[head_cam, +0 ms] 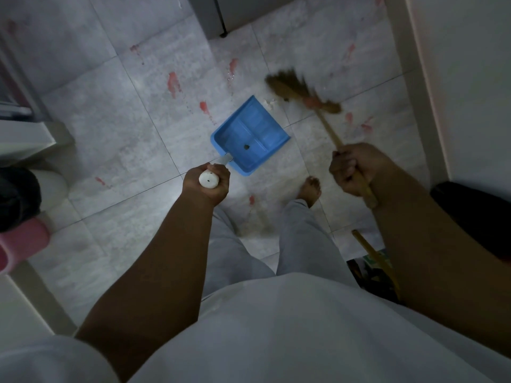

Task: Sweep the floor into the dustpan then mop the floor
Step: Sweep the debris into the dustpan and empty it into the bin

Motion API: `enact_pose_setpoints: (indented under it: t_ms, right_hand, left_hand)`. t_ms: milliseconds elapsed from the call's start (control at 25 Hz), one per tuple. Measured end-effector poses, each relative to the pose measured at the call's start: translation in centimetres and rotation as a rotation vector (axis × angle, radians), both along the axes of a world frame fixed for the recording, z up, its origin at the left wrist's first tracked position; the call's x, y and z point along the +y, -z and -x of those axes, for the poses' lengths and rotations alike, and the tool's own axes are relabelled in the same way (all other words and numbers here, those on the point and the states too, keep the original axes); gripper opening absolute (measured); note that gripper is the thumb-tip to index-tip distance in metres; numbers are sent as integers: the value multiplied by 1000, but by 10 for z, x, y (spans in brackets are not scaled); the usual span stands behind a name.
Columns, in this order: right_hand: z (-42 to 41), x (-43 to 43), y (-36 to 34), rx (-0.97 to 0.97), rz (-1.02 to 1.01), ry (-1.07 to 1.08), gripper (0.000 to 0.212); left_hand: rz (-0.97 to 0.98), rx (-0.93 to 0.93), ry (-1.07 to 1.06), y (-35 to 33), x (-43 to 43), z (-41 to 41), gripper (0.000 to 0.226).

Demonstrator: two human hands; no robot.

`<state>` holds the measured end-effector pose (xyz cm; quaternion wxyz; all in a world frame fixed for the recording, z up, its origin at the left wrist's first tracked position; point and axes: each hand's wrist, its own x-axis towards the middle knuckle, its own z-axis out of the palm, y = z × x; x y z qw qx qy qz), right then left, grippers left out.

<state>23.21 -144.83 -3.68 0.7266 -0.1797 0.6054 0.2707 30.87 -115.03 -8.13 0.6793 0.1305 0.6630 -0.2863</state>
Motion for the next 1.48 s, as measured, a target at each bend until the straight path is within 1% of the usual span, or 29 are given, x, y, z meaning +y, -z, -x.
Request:
enact_pose_setpoints:
  t_ms: [80, 200, 280, 360, 560, 680, 760, 840, 1000, 1080, 1160, 1280, 1400, 1480]
  right_hand:
    - [24, 17, -16, 16, -69, -41, 25]
    - [60, 21, -51, 11, -168, -37, 17]
    - [71, 12, -68, 28, -152, -22, 23]
    - [69, 0, -74, 20, -91, -1, 28]
    - [32, -30, -45, -3, 34, 89, 30]
    - [18, -28, -24, 23, 66, 169, 31]
    - [19, -18, -20, 38, 43, 163, 34]
    - [33, -7, -27, 34, -9, 110, 35]
    - [72, -5, -66, -5, -115, 60, 25]
    - [78, -12, -76, -17, -100, 51, 20]
    - [75, -19, -70, 8, -36, 32, 22]
    - [65, -15, -46, 88, 16, 10, 34]
    - [72, 14, -33, 127, -32, 19, 33]
    - [85, 32, -38, 108, -117, 49, 25]
  left_hand:
    - [-1, 3, 5, 0, 4, -1, 45]
    - [21, 13, 7, 1, 12, -2, 45]
    - [40, 20, 13, 1, 17, -2, 44]
    - [52, 23, 13, 2, 21, -2, 44]
    - [72, 23, 54, 7, 24, 2, 41]
    - [77, 15, 88, 9, 20, 2, 42]
    - [74, 13, 86, 9, 19, 2, 44]
    - [78, 13, 78, 9, 18, 2, 44]
    - [85, 23, 77, 9, 20, 0, 42]
    - [87, 17, 76, 10, 24, -1, 35]
    - [94, 15, 77, 11, 26, 1, 29]
    - [93, 14, 83, 13, 29, 5, 29]
    - [90, 9, 80, 13, 29, 8, 30]
    - [80, 12, 74, 12, 28, 8, 31]
